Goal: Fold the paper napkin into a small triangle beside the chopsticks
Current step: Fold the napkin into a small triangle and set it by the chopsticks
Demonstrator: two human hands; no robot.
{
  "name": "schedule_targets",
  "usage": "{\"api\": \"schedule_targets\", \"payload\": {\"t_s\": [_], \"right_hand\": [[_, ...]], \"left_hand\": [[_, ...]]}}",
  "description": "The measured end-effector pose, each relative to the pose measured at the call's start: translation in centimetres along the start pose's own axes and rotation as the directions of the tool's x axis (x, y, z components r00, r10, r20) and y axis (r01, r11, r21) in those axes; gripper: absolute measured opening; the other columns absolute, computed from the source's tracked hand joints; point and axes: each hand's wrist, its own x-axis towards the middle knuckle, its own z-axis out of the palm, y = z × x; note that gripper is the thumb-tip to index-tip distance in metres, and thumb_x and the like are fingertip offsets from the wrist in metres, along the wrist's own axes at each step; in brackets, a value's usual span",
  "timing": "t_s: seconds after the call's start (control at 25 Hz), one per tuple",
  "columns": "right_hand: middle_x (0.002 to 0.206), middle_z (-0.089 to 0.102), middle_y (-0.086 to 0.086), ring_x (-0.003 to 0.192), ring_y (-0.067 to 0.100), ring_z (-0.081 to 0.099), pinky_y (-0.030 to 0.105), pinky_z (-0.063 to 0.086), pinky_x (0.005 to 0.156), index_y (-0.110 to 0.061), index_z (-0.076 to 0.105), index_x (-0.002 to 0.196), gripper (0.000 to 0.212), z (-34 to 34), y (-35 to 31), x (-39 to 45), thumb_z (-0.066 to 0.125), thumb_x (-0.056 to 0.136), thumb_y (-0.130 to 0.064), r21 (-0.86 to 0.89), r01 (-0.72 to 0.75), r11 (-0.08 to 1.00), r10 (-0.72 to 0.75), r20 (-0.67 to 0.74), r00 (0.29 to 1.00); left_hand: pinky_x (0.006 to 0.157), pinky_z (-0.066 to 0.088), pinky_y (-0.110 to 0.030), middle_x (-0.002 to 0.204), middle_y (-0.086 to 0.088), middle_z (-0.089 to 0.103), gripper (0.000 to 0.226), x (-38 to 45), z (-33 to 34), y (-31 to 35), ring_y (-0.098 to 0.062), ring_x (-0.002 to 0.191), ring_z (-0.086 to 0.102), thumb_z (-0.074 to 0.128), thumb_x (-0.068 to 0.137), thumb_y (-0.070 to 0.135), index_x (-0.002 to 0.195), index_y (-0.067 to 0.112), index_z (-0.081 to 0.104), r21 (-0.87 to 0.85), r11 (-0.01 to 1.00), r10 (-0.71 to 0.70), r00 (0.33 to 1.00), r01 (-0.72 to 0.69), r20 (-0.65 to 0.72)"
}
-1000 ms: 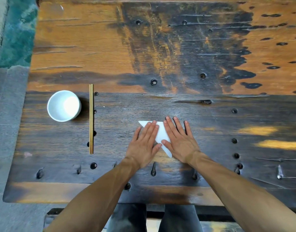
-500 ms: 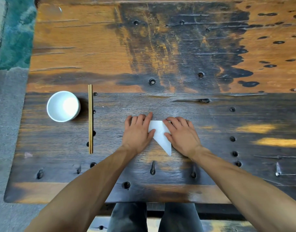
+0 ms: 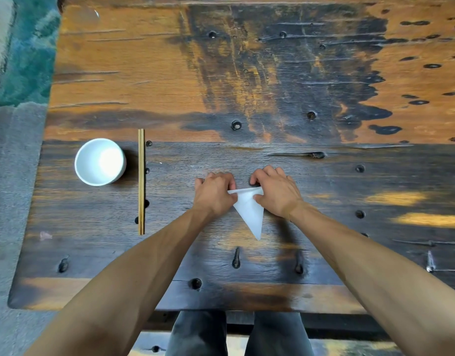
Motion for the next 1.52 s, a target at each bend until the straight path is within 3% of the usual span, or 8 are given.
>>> {"api": "schedule_targets", "payload": {"t_s": [0.12,0.36,0.56,0.68,0.88,1.04,1.36,1.52], "right_hand": [[0.106,0.054,-0.004,0.109,0.022,0.043,0.038,0.035,0.086,-0.031,0.060,0.111,0.025,-0.4,-0.2,0.1,0.057,0.088,-0.022,0.034,0.025,0.999,-0.022,-0.092,0.996],[0.104,0.065,-0.004,0.104,0.022,0.050,0.038,0.038,0.088,-0.025,0.071,0.102,0.016,-2.3,-0.6,0.8,0.061,0.091,-0.022,0.099,0.062,0.993,-0.015,-0.415,0.910],[0.098,0.067,-0.004,0.093,0.023,0.057,0.039,0.047,0.079,-0.021,0.071,0.094,0.017,-0.8,-0.1,-1.9,0.069,0.083,-0.009,0.218,0.174,0.960,-0.021,-0.563,0.826],[0.101,0.067,-0.007,0.095,0.019,0.058,0.036,0.048,0.080,-0.022,0.071,0.093,0.019,2.2,0.9,-4.7,0.070,0.081,-0.008,0.215,0.203,0.955,-0.045,-0.572,0.819],[0.104,0.066,-0.008,0.095,0.020,0.055,0.037,0.047,0.073,-0.023,0.070,0.096,0.016,5.8,3.3,-7.7,0.070,0.082,-0.015,0.008,0.213,0.977,-0.181,-0.491,0.852],[0.104,0.066,-0.005,0.095,0.021,0.054,0.034,0.040,0.073,-0.022,0.071,0.099,0.017,6.9,4.4,-8.4,0.076,0.083,-0.023,-0.127,0.225,0.966,-0.258,-0.434,0.863],[0.103,0.067,-0.004,0.092,0.023,0.057,0.034,0.039,0.073,-0.019,0.071,0.095,0.011,7.8,4.6,-10.0,0.064,0.090,-0.026,-0.185,0.249,0.951,-0.307,-0.458,0.834],[0.106,0.065,-0.005,0.094,0.021,0.055,0.033,0.039,0.075,-0.021,0.070,0.100,0.016,8.1,4.9,-10.5,0.061,0.093,-0.031,-0.172,0.243,0.955,-0.295,-0.446,0.845]], "left_hand": [[0.080,0.034,-0.037,0.075,0.012,0.060,0.009,-0.2,-1.4,0.4,-0.020,0.081,0.059,0.060,0.077,0.022,0.081,0.026,0.053,-0.085,0.994,0.066,0.993,-0.074,-0.095],[0.083,0.048,-0.046,0.084,0.011,0.065,0.014,-0.1,-4.7,1.3,-0.015,0.083,0.062,0.065,0.077,0.015,0.089,0.022,0.065,-0.144,0.946,0.230,0.913,-0.291,-0.337],[0.078,0.051,-0.042,0.102,0.007,0.068,0.021,-1.6,-3.2,0.5,-0.018,0.093,0.063,0.071,0.076,0.015,0.096,0.021,0.069,-0.178,0.899,0.349,0.902,-0.399,-0.255],[0.076,0.051,-0.042,0.105,0.003,0.070,0.029,-3.6,-1.0,-0.8,-0.023,0.096,0.064,0.076,0.073,0.011,0.100,0.020,0.071,-0.050,0.884,0.447,0.873,-0.464,-0.197],[0.071,0.049,-0.031,0.095,0.004,0.072,0.032,-6.7,2.6,-2.5,-0.022,0.091,0.067,0.081,0.066,0.008,0.095,0.020,0.073,0.191,0.797,0.596,0.797,-0.573,-0.097],[0.068,0.050,-0.031,0.099,0.004,0.071,0.034,-7.6,3.8,-3.0,-0.024,0.090,0.067,0.081,0.062,0.006,0.092,0.019,0.072,0.210,0.800,0.586,0.806,-0.561,-0.079],[0.071,0.050,-0.030,0.099,0.008,0.071,0.026,-8.5,5.3,-2.1,-0.020,0.086,0.065,0.079,0.066,0.014,0.091,0.020,0.070,0.215,0.722,0.679,0.733,-0.658,-0.036],[0.072,0.051,-0.030,0.099,0.006,0.071,0.029,-8.6,6.0,-2.5,-0.020,0.089,0.065,0.079,0.067,0.013,0.094,0.018,0.070,0.180,0.753,0.651,0.756,-0.633,-0.068]]}}
